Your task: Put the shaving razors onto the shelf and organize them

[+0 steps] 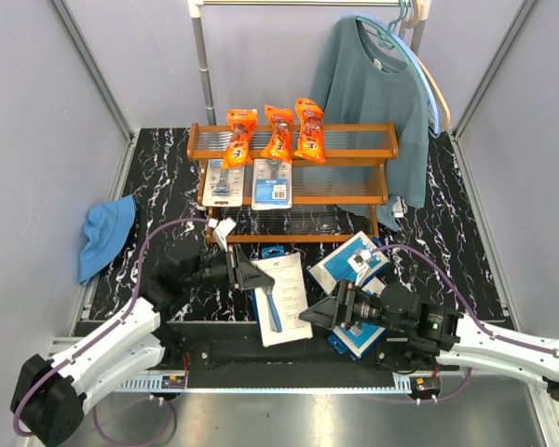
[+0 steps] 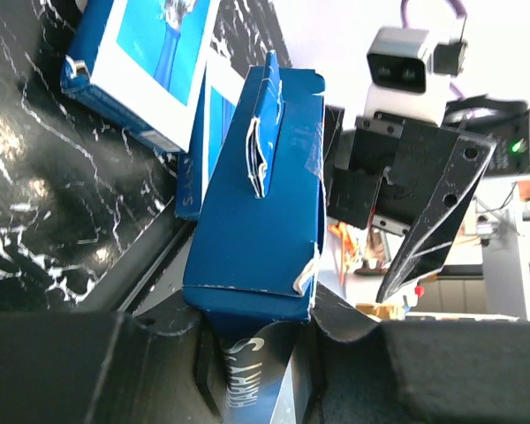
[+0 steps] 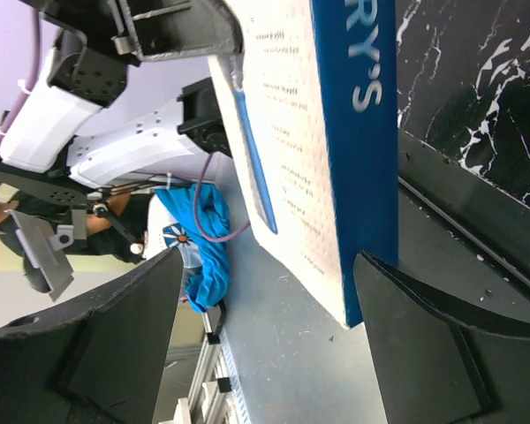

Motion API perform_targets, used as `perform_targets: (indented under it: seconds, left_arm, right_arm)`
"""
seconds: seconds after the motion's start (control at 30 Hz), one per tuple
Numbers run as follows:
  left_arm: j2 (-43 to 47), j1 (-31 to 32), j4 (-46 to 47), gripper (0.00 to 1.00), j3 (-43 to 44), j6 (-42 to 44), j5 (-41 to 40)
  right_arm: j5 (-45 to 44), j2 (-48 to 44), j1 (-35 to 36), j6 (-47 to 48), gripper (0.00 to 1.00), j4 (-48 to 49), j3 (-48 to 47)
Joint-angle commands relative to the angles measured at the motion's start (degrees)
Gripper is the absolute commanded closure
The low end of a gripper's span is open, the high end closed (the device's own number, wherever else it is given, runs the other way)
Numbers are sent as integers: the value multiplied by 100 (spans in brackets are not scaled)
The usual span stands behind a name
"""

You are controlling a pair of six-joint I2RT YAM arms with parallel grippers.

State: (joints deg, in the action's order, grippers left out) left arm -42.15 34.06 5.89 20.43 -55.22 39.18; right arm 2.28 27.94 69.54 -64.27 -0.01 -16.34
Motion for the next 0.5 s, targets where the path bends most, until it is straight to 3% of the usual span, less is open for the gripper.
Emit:
perform_targets:
  seconds: [0.0, 0.47]
  left_arm:
    - [-214, -128, 1308, 100, 462, -418, 46]
    - [-171, -400, 1949, 100, 673, -902, 450]
  right_arm:
    - [-193, -316, 16, -165, 12, -243, 25]
    - [-404, -149, 16, -235, 14, -359, 61]
